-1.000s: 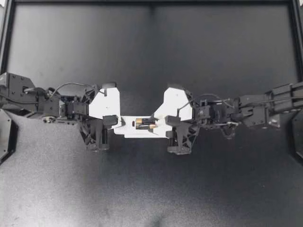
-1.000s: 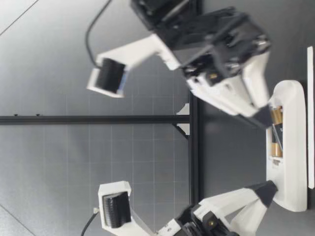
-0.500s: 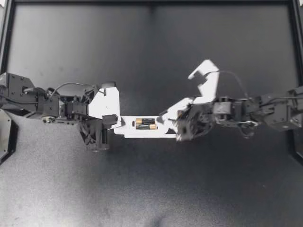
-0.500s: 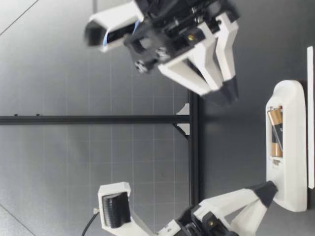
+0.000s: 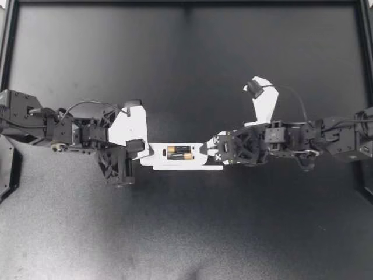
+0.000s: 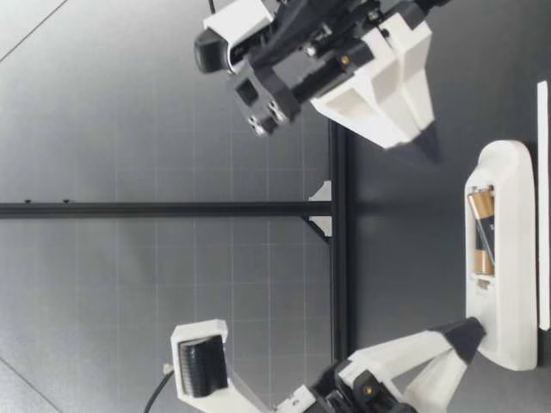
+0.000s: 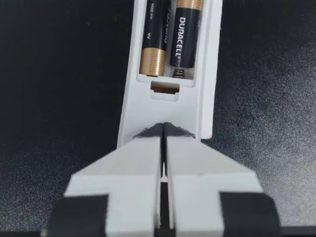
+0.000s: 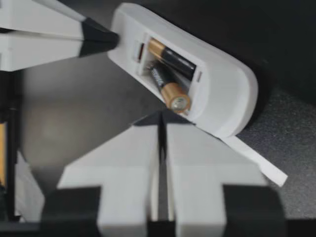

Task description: Place the battery into the slot of the remote controller.

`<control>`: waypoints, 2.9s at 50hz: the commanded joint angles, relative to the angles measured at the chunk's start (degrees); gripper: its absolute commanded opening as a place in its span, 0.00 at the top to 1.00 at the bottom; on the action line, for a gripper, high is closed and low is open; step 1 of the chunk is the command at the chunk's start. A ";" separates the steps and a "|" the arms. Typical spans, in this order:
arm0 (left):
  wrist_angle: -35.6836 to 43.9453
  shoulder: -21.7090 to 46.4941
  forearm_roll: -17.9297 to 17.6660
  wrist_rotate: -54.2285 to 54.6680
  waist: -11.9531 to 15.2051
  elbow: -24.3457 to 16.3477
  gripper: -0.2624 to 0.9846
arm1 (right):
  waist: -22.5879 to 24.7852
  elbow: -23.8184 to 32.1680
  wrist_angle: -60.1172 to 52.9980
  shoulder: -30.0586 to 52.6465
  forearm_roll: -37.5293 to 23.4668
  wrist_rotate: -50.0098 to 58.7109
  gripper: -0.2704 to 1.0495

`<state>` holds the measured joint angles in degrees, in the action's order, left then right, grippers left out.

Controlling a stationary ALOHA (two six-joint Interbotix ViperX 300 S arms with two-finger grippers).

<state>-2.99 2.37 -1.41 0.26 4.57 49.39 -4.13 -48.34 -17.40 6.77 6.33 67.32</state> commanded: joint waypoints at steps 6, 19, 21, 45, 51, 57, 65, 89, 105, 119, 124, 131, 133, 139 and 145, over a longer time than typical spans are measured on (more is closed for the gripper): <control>-0.35 0.00 -0.09 0.09 0.18 0.18 0.91 | 0.26 2.99 1.93 0.97 -0.18 -0.26 0.87; -0.44 0.09 -0.09 0.26 0.18 0.18 0.91 | 0.26 4.22 2.29 2.55 -0.18 -0.35 0.87; -0.44 0.09 -0.09 0.26 0.18 0.18 0.91 | 0.26 4.31 2.37 2.72 -0.18 -0.26 0.87; -0.53 0.18 -0.09 0.35 0.18 0.35 0.91 | 0.26 6.24 2.46 4.75 -1.32 -0.44 0.87; -0.53 0.26 -0.09 0.35 0.18 0.35 0.91 | 0.18 6.94 3.08 5.54 -1.76 -0.53 0.87; -0.53 0.26 -0.09 0.35 0.18 0.44 0.91 | 0.26 7.47 3.87 6.24 -2.20 -0.53 0.87; -0.53 0.26 -0.09 0.35 0.18 0.44 0.91 | 0.18 7.21 4.66 5.89 -2.29 -0.62 0.88; 5.80 -0.62 -0.09 0.09 -1.32 -3.16 0.91 | -0.79 2.90 7.21 -5.98 -7.47 -9.14 0.88; 6.50 4.13 -0.09 0.09 -1.93 -7.91 0.91 | -1.85 -0.35 7.12 -7.38 -7.73 -12.22 0.88; 6.50 8.26 -0.09 -0.26 -1.93 -11.51 0.91 | -1.85 -0.88 6.94 -7.73 -7.82 -12.30 0.88; 6.59 8.88 -0.09 -0.26 -1.93 -11.69 0.91 | -1.85 -1.05 6.94 -7.82 -7.91 -12.30 0.88; 6.68 10.28 -0.09 0.18 -1.93 -11.60 0.91 | -1.85 -1.05 6.59 -7.73 -8.09 -12.30 0.88; 6.59 10.72 -0.09 0.18 -1.93 -11.51 0.91 | -1.85 -1.14 6.33 -7.73 -8.26 -12.30 0.88; 6.33 11.34 -0.09 0.35 -1.93 -11.16 0.91 | -1.76 -1.05 5.89 -7.82 -8.53 -12.30 0.88; 6.42 10.46 -0.18 0.70 -1.93 -10.63 0.91 | -1.76 -0.88 5.80 -7.73 -8.79 -12.30 0.88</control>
<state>3.87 13.54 -1.58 0.70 2.55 38.14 -5.54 -49.92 -11.07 0.62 -2.20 55.11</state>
